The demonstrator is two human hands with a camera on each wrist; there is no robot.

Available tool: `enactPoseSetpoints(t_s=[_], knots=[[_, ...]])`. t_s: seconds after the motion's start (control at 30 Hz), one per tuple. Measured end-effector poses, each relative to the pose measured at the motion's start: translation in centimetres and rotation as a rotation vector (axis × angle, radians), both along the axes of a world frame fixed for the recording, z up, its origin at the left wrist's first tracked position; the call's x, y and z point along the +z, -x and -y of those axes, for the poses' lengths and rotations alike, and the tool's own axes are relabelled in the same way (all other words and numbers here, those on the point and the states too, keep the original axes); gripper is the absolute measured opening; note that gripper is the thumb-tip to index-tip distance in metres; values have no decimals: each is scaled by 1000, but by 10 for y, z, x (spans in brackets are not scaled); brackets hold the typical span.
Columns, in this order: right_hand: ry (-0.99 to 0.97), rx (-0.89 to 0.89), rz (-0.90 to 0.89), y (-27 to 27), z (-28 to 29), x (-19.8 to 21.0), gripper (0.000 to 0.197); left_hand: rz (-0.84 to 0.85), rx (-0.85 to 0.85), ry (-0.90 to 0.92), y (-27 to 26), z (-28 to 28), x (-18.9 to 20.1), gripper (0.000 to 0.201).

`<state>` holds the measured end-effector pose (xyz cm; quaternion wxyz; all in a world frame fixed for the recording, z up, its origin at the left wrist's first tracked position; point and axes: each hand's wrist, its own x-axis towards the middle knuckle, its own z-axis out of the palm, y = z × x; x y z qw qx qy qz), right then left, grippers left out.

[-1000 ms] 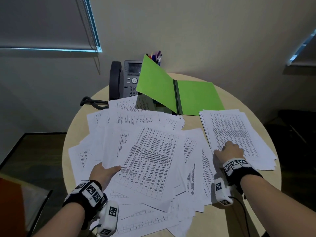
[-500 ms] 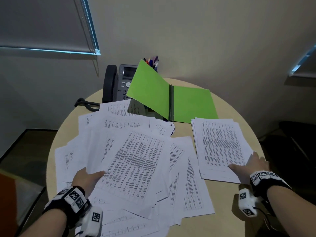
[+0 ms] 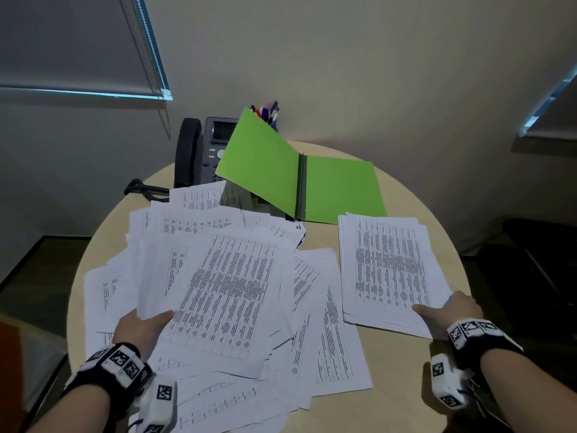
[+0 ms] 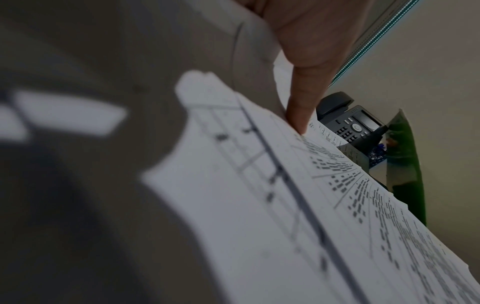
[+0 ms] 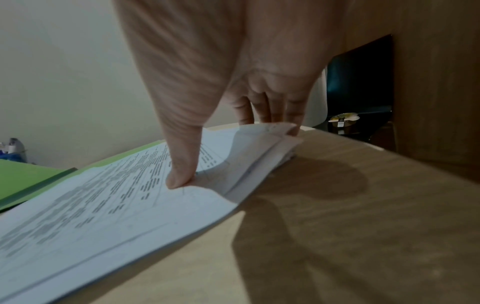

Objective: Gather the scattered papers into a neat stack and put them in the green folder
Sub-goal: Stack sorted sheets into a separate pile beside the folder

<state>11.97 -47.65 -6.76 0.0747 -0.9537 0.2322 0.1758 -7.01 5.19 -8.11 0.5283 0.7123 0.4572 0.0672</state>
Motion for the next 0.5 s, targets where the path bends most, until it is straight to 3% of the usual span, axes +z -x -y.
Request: enactPoseSetpoints(t_s=[0.1, 0.23, 0.3, 0.5], knots=[[6, 15, -21, 0, 0, 2, 82, -16, 15, -1, 1, 2, 1, 37], [-48, -7, -39, 7, -17, 28, 35, -15, 11, -4, 2, 6, 6, 36], [-71, -58, 13, 7, -16, 32, 20, -18, 9, -7, 2, 6, 8, 38], [-21, -85, 95, 12, -12, 36, 25, -50, -18, -41, 3, 10, 18, 40]])
